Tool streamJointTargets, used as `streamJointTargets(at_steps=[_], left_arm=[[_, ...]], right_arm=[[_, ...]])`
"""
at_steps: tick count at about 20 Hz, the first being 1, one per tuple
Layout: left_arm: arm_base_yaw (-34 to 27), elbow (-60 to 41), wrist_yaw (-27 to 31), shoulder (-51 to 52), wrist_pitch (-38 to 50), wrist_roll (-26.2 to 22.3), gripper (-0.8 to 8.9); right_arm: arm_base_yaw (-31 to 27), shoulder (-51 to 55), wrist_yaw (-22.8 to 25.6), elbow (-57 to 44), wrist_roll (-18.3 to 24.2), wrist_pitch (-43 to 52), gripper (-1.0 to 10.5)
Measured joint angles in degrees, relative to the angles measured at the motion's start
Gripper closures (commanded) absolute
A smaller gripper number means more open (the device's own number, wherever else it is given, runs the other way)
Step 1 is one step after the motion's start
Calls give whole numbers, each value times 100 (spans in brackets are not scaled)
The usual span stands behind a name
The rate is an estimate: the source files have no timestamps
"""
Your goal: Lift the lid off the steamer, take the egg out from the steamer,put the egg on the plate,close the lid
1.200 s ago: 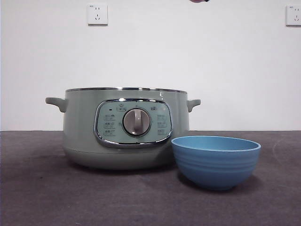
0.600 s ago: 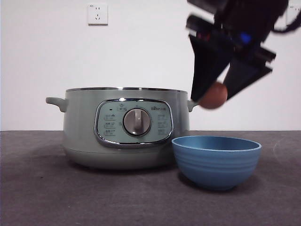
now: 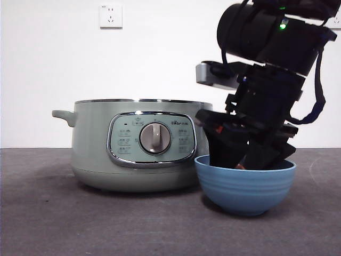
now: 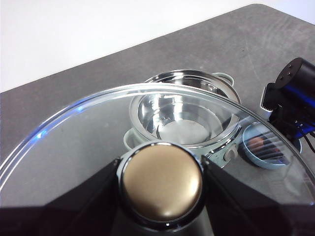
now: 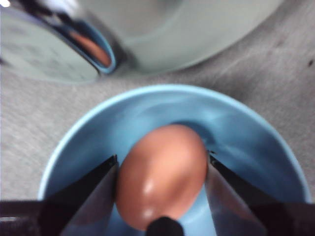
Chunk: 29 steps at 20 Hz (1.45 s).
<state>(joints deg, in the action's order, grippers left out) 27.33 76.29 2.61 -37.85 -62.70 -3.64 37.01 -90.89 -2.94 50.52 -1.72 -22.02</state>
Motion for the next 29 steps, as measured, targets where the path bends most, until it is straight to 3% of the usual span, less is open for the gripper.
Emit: streamJointTargets(at_steps=[6,8,10,16,20,29], left_arm=[[0,0,0,0,0,0,822],[0,0,0,0,0,0,822],[0,0,0,0,0,0,822],[0,0,-20,-109,120,0,822],[0,0,-319,-439,472,-2,822],[7,0,-953,-1895,1969,-2,822]], right_arm=[[0,-109,-2,0,4,17,933],[0,-151,-2,2,13,15,742],[2,-151,-2,2,17,15,654],[7,-13,-2,2,20,-68,653],[9,800,-2,4,17,-74,653],[9,4122,13,120,-28,-973,664]])
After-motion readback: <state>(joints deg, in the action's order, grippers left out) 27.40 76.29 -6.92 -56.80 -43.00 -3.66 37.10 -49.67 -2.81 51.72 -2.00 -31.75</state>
